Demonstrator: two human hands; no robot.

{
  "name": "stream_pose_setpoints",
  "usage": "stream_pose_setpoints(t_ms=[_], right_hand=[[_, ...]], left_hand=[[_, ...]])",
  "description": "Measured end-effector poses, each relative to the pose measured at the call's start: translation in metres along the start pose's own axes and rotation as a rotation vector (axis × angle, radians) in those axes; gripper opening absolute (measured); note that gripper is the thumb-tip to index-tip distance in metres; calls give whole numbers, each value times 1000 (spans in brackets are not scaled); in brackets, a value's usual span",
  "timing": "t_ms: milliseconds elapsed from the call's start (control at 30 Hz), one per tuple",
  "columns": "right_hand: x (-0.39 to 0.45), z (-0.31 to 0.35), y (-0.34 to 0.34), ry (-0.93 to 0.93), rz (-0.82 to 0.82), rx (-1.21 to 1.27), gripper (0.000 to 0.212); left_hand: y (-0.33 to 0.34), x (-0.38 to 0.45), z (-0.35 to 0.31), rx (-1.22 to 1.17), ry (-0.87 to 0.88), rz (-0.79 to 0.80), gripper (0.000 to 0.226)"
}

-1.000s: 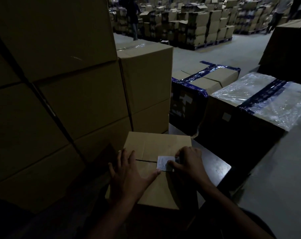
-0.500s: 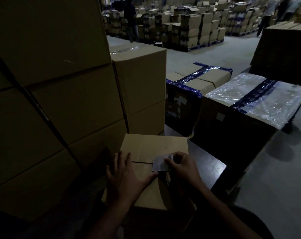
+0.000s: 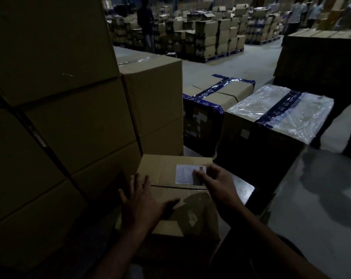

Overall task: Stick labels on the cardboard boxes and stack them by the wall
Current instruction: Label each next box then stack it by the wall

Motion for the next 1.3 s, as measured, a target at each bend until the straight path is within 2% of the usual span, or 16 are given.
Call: stream_pose_setpoints(t_ms=[100, 233, 300, 367, 533, 633, 700, 767, 833, 933, 1000, 1167, 1300], right_hand=[[-5, 0, 3, -4, -87, -36, 8], [-24, -16, -21, 3, -321, -78, 8], [-37, -27, -39, 68, -420, -96, 12], [-51, -40, -62, 154, -540, -57, 15], [-103, -75, -122, 308, -847, 38, 11], [-139, -93, -151, 414, -970, 66, 10], [-159, -113, -169, 522, -1022, 169, 14], [-172, -135, -184, 623, -1059, 263, 14], [-180, -156, -204, 693, -1085, 249, 11], [-184, -182, -235, 799, -1074, 199, 13], [-186, -194, -254, 886, -993, 151, 15], [-172, -222, -296, 971, -852, 69, 8], [-167, -246, -310, 968, -916, 71, 27]], left_hand=[[1, -1, 0, -10, 74, -101, 125], [13, -10, -21, -152, 338, -404, 69], [24, -19, -43, -317, 482, -378, 48], [32, -32, -73, -432, 621, -335, 37], [59, -75, -150, -489, 921, -178, 38], [81, -98, -185, -460, 1021, -29, 40], [101, -111, -205, -445, 1053, 79, 41], [128, -117, -220, -426, 1035, 201, 41], [161, -119, -233, -395, 958, 345, 44], [205, -114, -250, -393, 742, 533, 47], [226, -111, -262, -422, 611, 632, 47], [263, -102, -292, -425, 460, 694, 44], [274, -97, -305, -443, 422, 696, 44]])
Point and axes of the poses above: each hand's wrist, its own x-axis towards the middle knuckle, its own y-axis out of the palm, z = x × y, the point moved 2 cm from there along x, towards the middle knuckle, and after that the axes turned 4 degrees about z, right-handed, at the moved point
